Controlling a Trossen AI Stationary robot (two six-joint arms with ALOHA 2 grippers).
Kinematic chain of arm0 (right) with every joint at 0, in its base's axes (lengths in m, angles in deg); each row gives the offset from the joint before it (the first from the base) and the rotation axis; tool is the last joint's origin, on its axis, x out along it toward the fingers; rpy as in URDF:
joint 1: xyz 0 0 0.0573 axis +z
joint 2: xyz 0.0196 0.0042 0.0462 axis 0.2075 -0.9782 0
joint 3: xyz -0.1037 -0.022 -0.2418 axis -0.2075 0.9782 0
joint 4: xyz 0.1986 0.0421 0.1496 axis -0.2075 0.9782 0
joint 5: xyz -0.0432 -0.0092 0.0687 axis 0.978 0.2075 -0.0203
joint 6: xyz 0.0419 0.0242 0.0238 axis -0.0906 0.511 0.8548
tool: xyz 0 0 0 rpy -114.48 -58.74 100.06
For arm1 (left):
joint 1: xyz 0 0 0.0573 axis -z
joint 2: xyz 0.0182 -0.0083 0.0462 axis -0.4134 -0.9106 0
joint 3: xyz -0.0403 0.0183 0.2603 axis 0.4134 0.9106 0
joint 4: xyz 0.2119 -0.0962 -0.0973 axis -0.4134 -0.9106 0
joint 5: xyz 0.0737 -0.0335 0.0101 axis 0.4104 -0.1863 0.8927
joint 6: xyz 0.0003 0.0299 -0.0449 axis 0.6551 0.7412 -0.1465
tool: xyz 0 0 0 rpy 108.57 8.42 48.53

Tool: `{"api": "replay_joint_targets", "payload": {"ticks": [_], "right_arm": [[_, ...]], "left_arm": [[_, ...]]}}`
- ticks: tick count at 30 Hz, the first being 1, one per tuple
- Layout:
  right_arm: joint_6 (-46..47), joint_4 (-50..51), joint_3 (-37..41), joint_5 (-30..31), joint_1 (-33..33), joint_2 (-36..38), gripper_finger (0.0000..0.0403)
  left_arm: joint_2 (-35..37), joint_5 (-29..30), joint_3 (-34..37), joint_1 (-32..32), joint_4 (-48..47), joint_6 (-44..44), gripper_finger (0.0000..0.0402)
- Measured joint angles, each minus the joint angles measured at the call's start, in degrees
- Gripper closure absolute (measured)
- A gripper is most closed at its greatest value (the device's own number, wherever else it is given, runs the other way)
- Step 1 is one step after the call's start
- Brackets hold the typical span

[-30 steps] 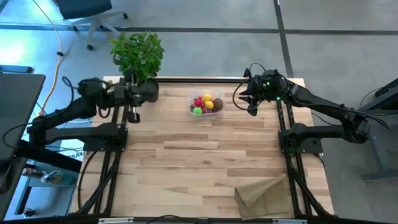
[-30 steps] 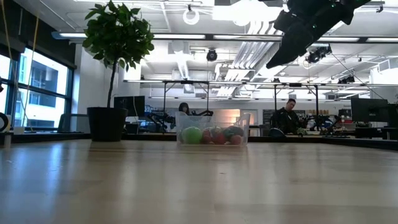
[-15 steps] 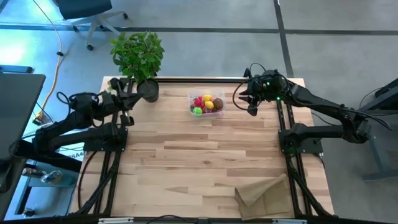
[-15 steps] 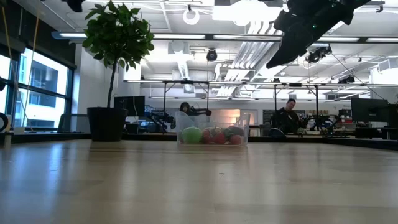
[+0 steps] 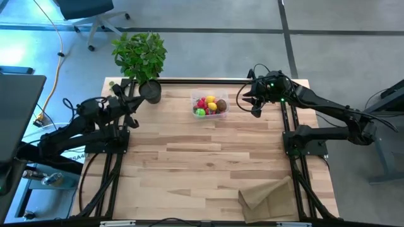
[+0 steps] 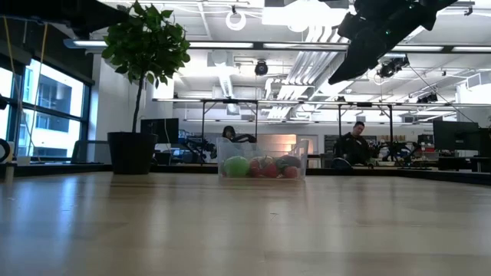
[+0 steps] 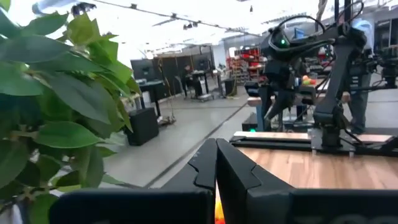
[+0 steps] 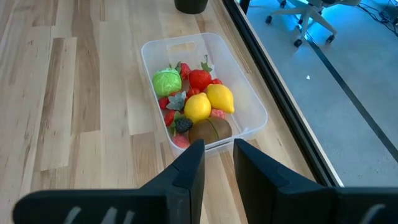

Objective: Pick and placing Produce into tupperware
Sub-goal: Return to Home Position

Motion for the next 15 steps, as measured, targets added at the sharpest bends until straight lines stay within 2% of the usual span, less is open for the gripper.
{"api": "replay_joint_targets", "payload": {"ticks": [9, 15], "right_arm": [[0.01, 0.0, 0.0, -0.01, -0.01, 0.0, 0.0327], [0.0, 0.0, 0.0, 0.0, -0.01, 0.0, 0.0327]], "left_arm": [[8.33, 0.26, 1.87, 0.0, -0.31, 1.22, 0.0401], [8.15, 0.32, 2.5, 0.0, -0.16, 1.25, 0.0401]]}}
